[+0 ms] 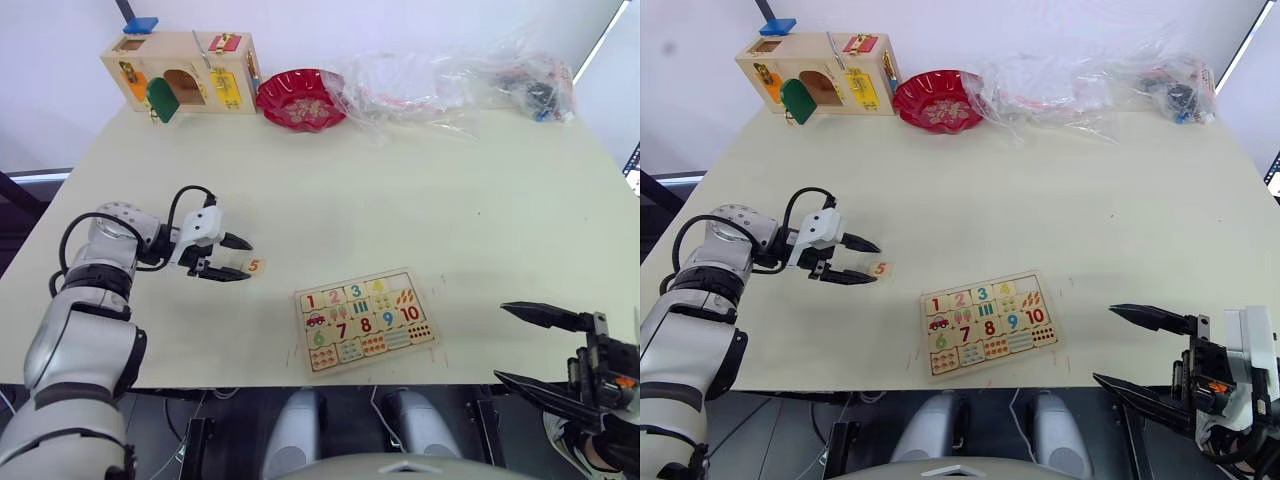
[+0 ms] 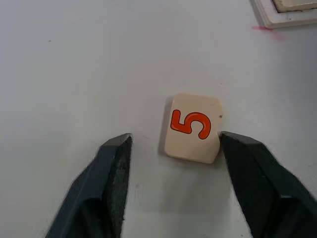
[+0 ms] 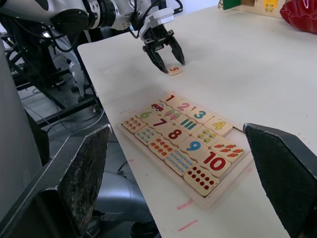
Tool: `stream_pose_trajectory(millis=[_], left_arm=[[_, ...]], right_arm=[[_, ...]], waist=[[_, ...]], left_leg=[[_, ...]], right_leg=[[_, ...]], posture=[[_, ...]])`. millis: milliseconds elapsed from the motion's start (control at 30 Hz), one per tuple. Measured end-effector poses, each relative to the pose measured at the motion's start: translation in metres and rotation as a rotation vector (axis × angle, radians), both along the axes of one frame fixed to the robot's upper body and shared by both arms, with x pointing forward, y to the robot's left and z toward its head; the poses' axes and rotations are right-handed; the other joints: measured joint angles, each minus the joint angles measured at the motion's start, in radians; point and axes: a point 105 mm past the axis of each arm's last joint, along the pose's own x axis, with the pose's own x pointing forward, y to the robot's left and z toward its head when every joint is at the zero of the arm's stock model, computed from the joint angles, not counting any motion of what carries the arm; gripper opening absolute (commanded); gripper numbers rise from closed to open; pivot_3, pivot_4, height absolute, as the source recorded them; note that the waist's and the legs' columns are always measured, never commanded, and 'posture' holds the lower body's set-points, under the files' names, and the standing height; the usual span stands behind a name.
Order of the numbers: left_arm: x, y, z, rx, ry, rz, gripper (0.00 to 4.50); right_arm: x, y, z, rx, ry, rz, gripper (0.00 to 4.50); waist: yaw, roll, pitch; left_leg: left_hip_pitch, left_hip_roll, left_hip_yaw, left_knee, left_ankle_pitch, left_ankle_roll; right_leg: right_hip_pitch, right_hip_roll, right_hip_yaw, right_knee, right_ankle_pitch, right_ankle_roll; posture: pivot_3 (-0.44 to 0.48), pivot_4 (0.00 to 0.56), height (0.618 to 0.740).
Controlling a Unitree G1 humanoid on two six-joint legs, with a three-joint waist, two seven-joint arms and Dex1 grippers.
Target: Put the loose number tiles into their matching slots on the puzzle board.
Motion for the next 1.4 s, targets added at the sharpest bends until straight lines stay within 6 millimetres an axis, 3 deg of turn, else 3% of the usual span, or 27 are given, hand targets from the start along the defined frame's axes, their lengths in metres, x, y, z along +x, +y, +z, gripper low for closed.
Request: stream_pose_trajectory(millis=[33, 100, 333, 500, 700, 900, 1067, 1200, 1400], left_arm=[[0.0, 0.0, 0.0, -0.002, 0.0, -0.002, 1.79], [-0.001, -0.001, 0.0, -0.007, -0.004, -0.005, 1.09], [-0.005, -0.006, 0.005, -0.046, 0.013, -0.016, 1.07], [-0.017, -0.014, 0.026, -0.019, 0.06, -0.032, 1.07], [-0.053, -0.069, 0.062, 0.054, 0.15, -0.084, 1.07], [-0.059, -0.127, 0.095, 0.083, 0.099, -0.065, 1.07], [-0.05, -0.17, 0.093, 0.105, 0.103, 0.039, 1.07], [-0.05, -0.191, 0.09, 0.144, 0.089, 0.079, 1.07], [-0.057, -0.226, 0.069, 0.184, 0.172, 0.135, 1.07]], right_arm=[[0.0, 0.0, 0.0, -0.003, 0.0, -0.001, 4.5], [0.001, 0.0, 0.0, -0.008, -0.002, -0.001, 4.5], [0.001, -0.001, -0.002, -0.015, -0.003, -0.004, 4.5], [0.002, -0.002, -0.002, -0.013, -0.01, -0.01, 4.5], [0.001, -0.006, -0.002, -0.011, -0.007, -0.036, 4.5], [0.001, -0.016, -0.003, -0.021, -0.01, -0.074, 4.5], [0.001, -0.022, -0.006, -0.023, -0.004, -0.093, 4.5], [0.001, -0.024, -0.005, -0.032, -0.017, -0.103, 4.5], [0.002, -0.025, -0.005, -0.045, -0.035, -0.106, 4.5]], waist=[[0.0, 0.0, 0.0], [0.0, 0.0, 0.0], [0.0, 0.0, 0.0], [-0.002, 0.0, 0.001], [0.004, 0.0, 0.001], [0.006, 0.0, 0.001], [0.001, 0.0, 0.001], [-0.002, 0.0, 0.001], [0.001, 0.0, 0.001]], left_leg=[[0.0, 0.0, 0.0, 0.0, 0.0, 0.0], [0.0, 0.0, 0.0, 0.0, 0.0, 0.0], [0.0, 0.0, -0.002, 0.0, 0.0, 0.0], [-0.001, 0.001, -0.004, 0.0, 0.0, 0.0], [0.0, 0.003, -0.004, 0.0, 0.0, 0.0], [0.0, 0.0, -0.001, 0.001, 0.0, 0.0], [-0.001, 0.0, -0.002, 0.002, 0.0, 0.0], [0.0, 0.0, -0.003, 0.002, 0.0, 0.0], [0.0, 0.0, -0.004, 0.002, 0.0, 0.0]], right_leg=[[0.0, 0.0, 0.0, 0.0, 0.0, 0.0], [0.0, 0.0, 0.0, 0.0, 0.0, 0.0], [0.0, 0.0, 0.0, 0.0, 0.0, 0.0], [0.0, 0.0, 0.0, 0.0, 0.0, 0.0], [0.001, -0.001, 0.0, 0.0, 0.0, 0.0], [0.001, 0.0, 0.0, -0.001, 0.0, 0.001], [0.001, 0.001, 0.0, -0.001, 0.0, 0.0], [0.001, 0.001, 0.001, 0.0, 0.0, 0.0], [0.001, 0.001, 0.001, -0.001, -0.001, 0.001]], posture=[[0.0, 0.15, 0.74], [0.0, 0.15, 0.74], [0.0, 0.15, 0.74], [0.0, 0.15, 0.74], [0.0, 0.15, 0.74], [0.0, 0.15, 0.74], [0.0, 0.15, 0.74], [0.0, 0.15, 0.74], [0.0, 0.15, 0.74]])
